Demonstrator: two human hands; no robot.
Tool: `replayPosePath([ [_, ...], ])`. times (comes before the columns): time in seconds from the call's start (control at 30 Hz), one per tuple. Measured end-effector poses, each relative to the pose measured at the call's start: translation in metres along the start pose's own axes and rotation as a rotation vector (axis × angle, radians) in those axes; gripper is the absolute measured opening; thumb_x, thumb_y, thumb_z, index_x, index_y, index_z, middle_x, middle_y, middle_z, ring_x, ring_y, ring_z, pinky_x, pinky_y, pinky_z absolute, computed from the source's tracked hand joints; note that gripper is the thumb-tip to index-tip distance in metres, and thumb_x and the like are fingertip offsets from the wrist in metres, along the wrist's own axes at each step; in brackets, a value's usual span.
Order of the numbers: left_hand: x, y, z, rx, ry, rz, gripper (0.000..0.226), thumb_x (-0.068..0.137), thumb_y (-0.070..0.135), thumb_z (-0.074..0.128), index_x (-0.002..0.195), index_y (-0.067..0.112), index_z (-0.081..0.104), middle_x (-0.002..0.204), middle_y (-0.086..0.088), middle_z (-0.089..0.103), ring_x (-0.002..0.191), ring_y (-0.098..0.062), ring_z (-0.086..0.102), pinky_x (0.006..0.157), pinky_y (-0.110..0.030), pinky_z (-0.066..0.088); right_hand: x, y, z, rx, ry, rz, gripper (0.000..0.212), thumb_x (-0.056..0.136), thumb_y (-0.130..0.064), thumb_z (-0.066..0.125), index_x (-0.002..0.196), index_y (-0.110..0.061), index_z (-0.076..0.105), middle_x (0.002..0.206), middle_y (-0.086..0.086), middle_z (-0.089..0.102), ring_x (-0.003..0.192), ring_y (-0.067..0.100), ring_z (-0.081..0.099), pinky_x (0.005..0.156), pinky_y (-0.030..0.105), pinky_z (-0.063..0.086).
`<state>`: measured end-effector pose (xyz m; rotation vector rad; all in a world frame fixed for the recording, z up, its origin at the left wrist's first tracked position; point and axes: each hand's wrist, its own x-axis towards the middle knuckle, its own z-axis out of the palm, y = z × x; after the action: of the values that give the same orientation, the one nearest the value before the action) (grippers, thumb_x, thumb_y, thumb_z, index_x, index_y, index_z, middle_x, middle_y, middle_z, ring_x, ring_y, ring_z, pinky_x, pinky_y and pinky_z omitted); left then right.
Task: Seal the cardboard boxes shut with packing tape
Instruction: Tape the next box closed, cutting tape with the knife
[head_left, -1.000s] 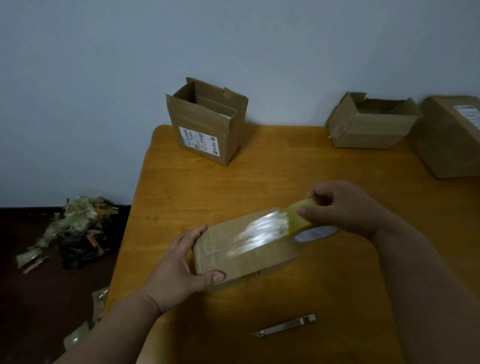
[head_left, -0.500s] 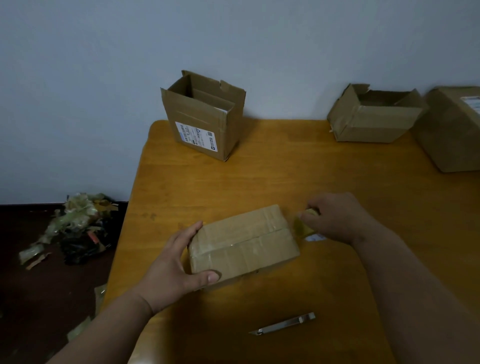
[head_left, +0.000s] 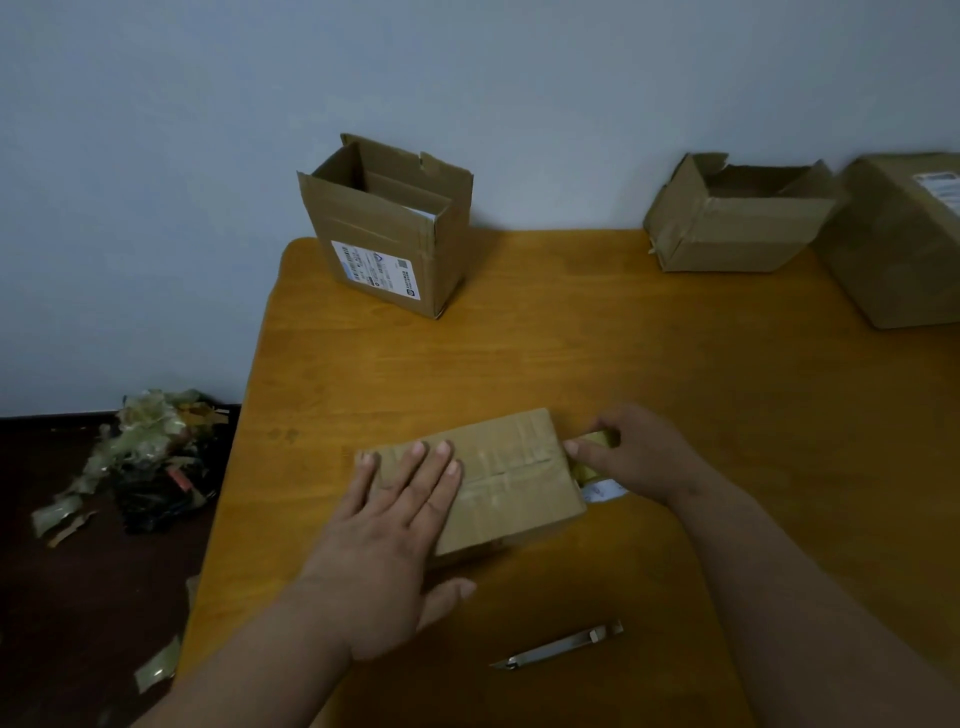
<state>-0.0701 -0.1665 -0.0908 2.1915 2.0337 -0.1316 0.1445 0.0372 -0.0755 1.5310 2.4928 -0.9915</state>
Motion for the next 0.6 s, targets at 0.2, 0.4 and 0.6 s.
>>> replayPosePath([
  [0.2,0.033,0.042,-0.019,-0.071,-0.066,0.004,0.098,0.086,0.073,0.035,0.156,0.016,0.000,0.165,-0.007,-0.007,0.151,-0.023,-0.012,0.119,-0.052,0.000,-0.005,-0.004,0.013,0.099,0.015,-0.026,0.029,0.090,-0.039,0.067,0.087,-0.011,0.063,0.080,0.003,0.059,0.069,0.013,0.049,0.057,0.030,0.032],
  [0.4,0.067,0.052,-0.041,-0.048,-0.078,0.009,0.095,0.080,0.074,0.052,0.152,0.035,0.002,0.162,-0.004,-0.004,0.148,-0.032,-0.004,0.118,-0.053,0.005,-0.009,0.000,0.014,0.195,0.005,-0.021,0.021,0.090,-0.038,0.067,0.086,-0.018,0.063,0.084,-0.001,0.062,0.074,0.012,0.054,0.063,0.031,0.039],
  [0.6,0.084,0.039,-0.030,-0.017,-0.198,-0.027,0.105,0.079,0.070,0.056,0.143,0.051,-0.026,0.159,-0.007,-0.030,0.148,-0.031,-0.018,0.114,-0.062,-0.007,-0.012,0.010,0.021,0.526,0.019,0.034,0.017,0.089,-0.027,0.069,0.099,-0.015,0.066,0.101,0.002,0.065,0.093,0.015,0.060,0.076,0.029,0.046],
])
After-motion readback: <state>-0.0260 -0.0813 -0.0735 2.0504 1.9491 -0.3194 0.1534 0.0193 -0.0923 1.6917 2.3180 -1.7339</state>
